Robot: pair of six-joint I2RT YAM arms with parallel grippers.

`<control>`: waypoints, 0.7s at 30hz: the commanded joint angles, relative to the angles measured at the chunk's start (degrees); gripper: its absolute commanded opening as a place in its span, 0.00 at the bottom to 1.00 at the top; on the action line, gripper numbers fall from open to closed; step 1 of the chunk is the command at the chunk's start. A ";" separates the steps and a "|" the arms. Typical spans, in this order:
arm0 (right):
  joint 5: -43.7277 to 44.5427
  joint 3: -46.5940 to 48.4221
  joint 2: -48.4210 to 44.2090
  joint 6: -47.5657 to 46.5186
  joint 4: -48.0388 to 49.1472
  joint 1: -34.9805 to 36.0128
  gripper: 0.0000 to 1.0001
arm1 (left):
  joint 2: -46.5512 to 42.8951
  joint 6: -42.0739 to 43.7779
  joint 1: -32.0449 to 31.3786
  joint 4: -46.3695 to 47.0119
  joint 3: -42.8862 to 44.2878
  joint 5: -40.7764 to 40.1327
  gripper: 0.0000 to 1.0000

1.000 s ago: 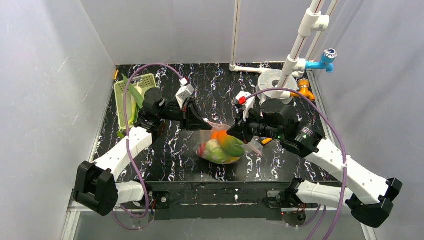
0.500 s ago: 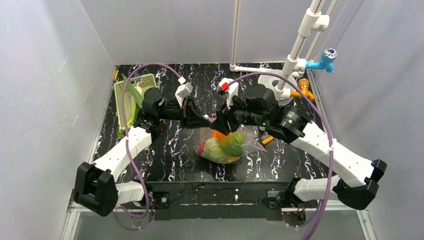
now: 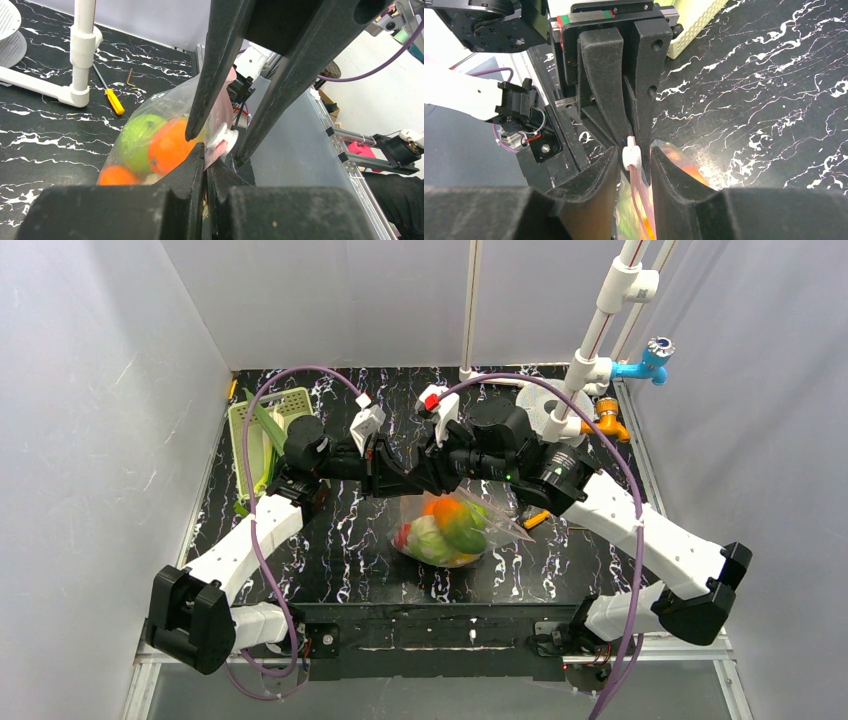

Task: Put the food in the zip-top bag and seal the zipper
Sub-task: Zip the zipper food storage bag at the center of the board.

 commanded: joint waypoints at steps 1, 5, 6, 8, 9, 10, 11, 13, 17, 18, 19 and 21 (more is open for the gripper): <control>0.33 2.85 0.51 -0.33 3.67 0.18 0.37 | -2.33 0.42 0.39 1.07 1.37 -0.11 0.00; 0.35 3.37 1.30 -0.65 3.43 0.17 0.29 | -2.59 0.38 0.39 1.09 1.41 -0.11 0.00; 0.34 3.34 1.40 -0.73 3.42 0.18 0.25 | -2.64 0.39 0.39 1.09 1.37 -0.15 0.00; 0.63 3.03 1.10 -0.68 3.41 0.20 0.20 | -2.73 0.43 0.39 1.09 1.30 -0.27 0.00; 0.87 2.73 0.78 -0.76 3.47 0.20 0.19 | -2.80 0.47 0.39 1.09 1.26 -0.35 0.00; 1.07 2.35 0.50 -0.76 3.57 0.16 0.18 | -2.88 0.55 0.39 1.05 1.23 -0.45 0.00; 1.25 1.96 0.16 -0.75 3.59 0.19 0.16 | -2.94 0.71 0.37 0.90 1.20 -0.56 0.00; 1.73 1.09 -0.74 -0.69 3.64 0.19 0.13 | -3.12 1.45 0.46 0.01 1.18 -1.34 0.00; 2.66 -2.18 -4.14 -0.09 5.10 0.11 0.04 | -3.42 2.33 1.19 -1.23 1.13 -3.39 0.00; 2.45 -3.22 -5.17 0.01 5.63 0.04 0.03 | -3.58 2.62 1.45 -1.65 1.15 -4.04 0.00; 2.16 -4.18 -6.22 0.02 5.96 -0.05 0.03 | -3.72 3.00 1.79 -2.38 1.11 -4.99 0.00; 2.09 -5.86 -7.89 0.03 6.09 -0.34 0.02 | -3.55 3.64 2.61 -3.61 1.13 -6.77 0.00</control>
